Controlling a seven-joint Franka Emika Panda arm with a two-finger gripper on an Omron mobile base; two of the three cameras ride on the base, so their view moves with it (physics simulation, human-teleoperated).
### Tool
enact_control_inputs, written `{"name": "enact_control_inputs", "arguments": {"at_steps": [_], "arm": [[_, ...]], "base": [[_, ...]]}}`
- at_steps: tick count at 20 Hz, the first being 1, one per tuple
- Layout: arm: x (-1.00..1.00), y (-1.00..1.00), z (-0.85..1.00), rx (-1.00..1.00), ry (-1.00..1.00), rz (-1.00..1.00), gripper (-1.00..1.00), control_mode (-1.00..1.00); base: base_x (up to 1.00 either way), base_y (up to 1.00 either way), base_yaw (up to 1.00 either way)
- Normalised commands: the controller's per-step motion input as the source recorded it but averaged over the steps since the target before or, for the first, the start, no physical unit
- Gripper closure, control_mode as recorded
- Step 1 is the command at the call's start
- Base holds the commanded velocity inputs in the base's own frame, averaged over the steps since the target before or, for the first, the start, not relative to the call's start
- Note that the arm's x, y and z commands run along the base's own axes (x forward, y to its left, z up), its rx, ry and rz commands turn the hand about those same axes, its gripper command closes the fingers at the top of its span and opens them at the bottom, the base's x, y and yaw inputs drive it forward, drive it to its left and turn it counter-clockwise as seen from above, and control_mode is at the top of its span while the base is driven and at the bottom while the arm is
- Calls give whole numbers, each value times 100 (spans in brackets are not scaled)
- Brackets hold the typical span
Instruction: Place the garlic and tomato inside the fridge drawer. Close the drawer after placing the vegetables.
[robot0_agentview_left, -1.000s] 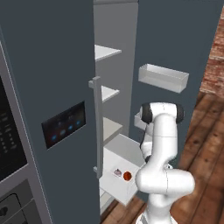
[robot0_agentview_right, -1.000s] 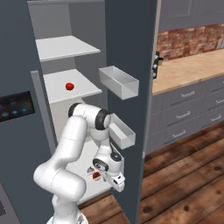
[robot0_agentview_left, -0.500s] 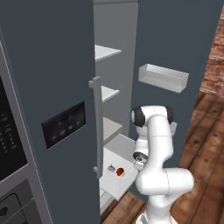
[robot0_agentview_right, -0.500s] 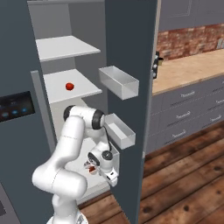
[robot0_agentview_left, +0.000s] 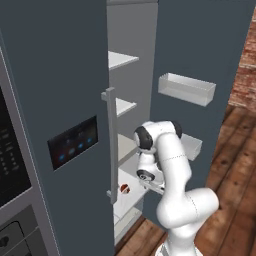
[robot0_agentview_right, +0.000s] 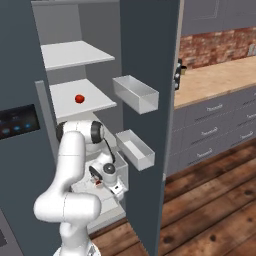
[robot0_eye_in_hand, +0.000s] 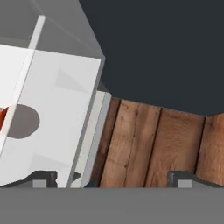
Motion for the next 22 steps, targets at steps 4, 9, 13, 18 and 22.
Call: {"name": "enact_control_inputs", "arguments": {"at_steps": [4,9,13,18,22], "arm": [[-45,-36,0,9,-7,0,-100,-100],[-43,-20,20,12,-6,0,-100,-100],[25,18,34,3,0,-3,-100,-100],[92,40,4,3,0,-1,-100,-100],[100,54,0,5,0,0,-100,-100]], "base": [[0,0,0],[0,0,0],[0,0,0],[0,0,0],[0,0,0]]}}
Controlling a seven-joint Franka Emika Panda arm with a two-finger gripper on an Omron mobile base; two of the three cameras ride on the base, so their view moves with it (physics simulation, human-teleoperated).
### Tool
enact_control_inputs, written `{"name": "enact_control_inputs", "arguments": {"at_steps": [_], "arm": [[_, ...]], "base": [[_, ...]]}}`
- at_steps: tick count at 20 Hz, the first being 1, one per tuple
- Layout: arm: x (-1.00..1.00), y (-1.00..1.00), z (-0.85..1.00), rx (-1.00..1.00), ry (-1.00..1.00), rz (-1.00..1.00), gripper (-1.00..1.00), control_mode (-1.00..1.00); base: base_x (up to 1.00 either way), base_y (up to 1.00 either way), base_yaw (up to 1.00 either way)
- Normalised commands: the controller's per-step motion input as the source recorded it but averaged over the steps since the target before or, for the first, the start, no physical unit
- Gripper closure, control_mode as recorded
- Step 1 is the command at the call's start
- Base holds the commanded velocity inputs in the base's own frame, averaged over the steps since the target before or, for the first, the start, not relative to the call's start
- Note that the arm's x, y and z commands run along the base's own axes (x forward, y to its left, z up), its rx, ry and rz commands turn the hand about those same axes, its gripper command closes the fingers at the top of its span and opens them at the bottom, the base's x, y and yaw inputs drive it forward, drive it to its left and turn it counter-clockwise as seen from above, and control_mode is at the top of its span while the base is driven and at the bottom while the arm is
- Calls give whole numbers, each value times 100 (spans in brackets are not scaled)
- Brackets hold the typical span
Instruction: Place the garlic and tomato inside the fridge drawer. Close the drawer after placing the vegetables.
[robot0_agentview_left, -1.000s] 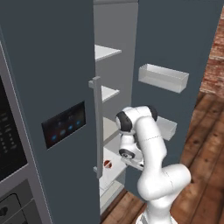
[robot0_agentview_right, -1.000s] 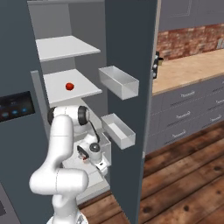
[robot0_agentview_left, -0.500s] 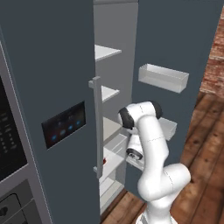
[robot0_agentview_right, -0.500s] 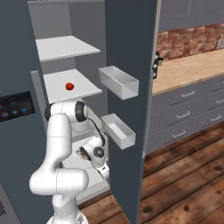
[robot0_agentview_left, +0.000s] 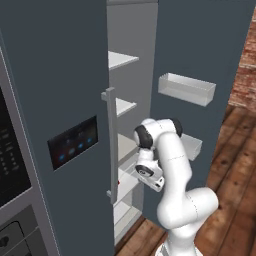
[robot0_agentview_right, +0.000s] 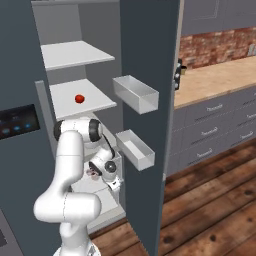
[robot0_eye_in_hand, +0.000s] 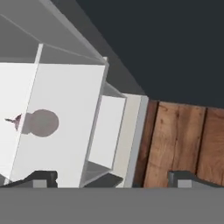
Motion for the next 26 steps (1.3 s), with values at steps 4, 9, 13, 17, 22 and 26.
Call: {"name": "enact_control_inputs", "arguments": {"at_steps": [4,9,13,17,22,26], "arm": [[100,55,-8,6,0,0,-100,-100],[99,38,-18,8,-1,0,-100,-100],[100,39,-18,9,-2,0,-100,-100],[47,34,-9,5,-3,0,-100,-100],[-63,10,27,1,-1,-5,-100,-100],[-100,-1,2,3,-5,-5,-100,-100]], "base": [[0,0,0],[0,0,0],[0,0,0],[0,0,0],[0,0,0],[0,0,0]]}}
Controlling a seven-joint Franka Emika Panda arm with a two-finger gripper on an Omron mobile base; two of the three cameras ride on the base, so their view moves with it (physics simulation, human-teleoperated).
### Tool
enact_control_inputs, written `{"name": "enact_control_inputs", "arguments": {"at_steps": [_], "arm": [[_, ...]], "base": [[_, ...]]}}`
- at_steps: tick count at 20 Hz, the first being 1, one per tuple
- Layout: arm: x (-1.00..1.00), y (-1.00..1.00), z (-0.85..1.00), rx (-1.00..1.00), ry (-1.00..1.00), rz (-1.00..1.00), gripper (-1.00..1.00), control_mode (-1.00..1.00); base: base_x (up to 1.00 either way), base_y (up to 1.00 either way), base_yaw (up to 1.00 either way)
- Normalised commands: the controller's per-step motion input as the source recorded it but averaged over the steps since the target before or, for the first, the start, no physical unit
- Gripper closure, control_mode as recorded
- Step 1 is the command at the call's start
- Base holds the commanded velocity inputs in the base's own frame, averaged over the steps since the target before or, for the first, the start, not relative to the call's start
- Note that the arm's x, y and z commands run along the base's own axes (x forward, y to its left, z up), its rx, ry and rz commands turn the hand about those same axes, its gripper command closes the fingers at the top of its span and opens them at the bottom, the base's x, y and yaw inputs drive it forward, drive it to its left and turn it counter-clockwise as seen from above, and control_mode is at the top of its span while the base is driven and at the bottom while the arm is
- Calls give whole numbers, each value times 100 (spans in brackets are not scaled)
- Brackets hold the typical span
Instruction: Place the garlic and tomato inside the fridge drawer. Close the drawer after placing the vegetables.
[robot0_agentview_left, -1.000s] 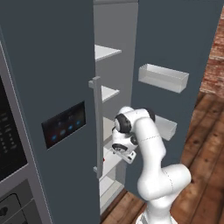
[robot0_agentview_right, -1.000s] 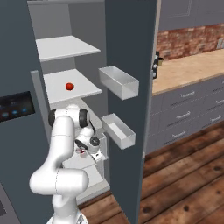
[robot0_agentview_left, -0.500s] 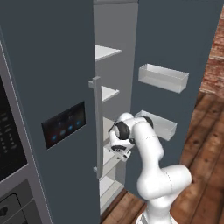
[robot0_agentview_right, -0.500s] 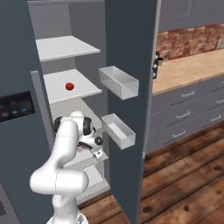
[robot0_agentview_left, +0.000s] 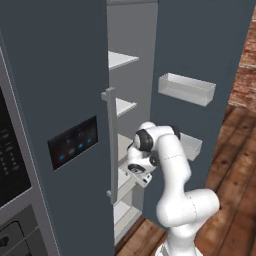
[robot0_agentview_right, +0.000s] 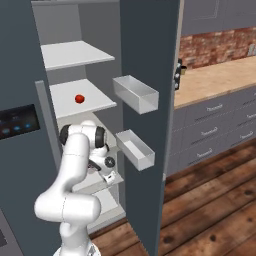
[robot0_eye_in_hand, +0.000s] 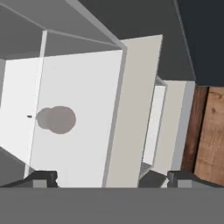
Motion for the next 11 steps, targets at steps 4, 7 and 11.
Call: {"name": "enact_control_inputs", "arguments": {"at_steps": [4,7,11], "arm": [[-100,-4,19,5,-10,-8,-100,-100],[-100,-7,41,3,-6,-9,-100,-100],[-96,-34,80,0,-3,-11,-100,-100]], "base": [[0,0,0],[0,0,0],[0,0,0]]}}
